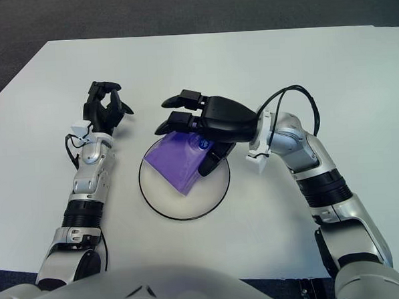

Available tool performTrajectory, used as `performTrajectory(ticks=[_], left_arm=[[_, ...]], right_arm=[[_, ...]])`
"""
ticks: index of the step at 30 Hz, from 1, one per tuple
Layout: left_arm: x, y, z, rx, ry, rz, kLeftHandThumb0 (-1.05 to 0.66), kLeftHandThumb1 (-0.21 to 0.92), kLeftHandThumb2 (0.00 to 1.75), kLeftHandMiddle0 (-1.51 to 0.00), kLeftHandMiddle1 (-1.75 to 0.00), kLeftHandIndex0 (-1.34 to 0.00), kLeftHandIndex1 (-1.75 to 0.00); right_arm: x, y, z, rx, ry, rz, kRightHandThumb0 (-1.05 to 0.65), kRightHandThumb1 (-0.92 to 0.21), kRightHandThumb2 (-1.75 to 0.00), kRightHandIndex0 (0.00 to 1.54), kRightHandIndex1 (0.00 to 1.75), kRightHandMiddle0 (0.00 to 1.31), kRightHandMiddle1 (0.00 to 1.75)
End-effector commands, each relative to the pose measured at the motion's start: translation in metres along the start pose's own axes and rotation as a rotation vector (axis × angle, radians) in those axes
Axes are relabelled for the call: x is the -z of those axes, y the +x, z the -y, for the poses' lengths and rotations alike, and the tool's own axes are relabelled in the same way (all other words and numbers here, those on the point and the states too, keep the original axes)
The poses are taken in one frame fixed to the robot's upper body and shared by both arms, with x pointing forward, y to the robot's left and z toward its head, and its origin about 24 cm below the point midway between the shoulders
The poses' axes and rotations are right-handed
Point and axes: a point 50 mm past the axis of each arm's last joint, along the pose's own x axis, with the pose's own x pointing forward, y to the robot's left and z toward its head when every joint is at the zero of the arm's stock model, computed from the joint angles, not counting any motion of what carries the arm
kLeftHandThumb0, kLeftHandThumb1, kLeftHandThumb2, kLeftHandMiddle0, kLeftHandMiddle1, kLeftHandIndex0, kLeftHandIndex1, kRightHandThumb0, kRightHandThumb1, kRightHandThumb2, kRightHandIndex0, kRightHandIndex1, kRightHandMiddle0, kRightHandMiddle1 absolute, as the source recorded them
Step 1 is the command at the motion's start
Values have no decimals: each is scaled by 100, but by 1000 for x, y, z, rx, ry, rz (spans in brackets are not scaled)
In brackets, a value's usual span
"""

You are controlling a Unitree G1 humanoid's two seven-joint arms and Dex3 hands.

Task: Put the tissue paper into the plate.

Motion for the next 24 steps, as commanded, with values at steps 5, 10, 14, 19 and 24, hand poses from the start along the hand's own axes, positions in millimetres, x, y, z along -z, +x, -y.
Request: performTrajectory(ticks=[5,10,14,19,24], left_arm=[[57,-40,-11,-74,-3,-246,-36,78,70,-85,-175,-29,-175],[56,-40,-11,-72,-4,-245,-36,78,71,-85,-175,-29,-175],[56,-40,-11,-71,-3,-245,-36,78,71,-84,-175,-29,-175],[56,-39,-10,-69,0,-247,-37,78,71,-84,-175,-29,-175],[56,-38,-10,-69,1,-249,-37,77,71,-84,-175,-29,-175]], right_arm=[[-5,-1,15,71,65,-15,-12,-92,-33,2,0,9,11],[-7,2,24,78,91,-19,-11,-92,-33,1,0,9,9],[-8,2,27,121,165,-27,-10,-92,-33,0,0,8,8],[-10,1,34,179,265,-14,-9,-92,-34,0,0,7,7],[-14,-3,57,203,265,-15,-8,-92,-34,0,0,7,6]])
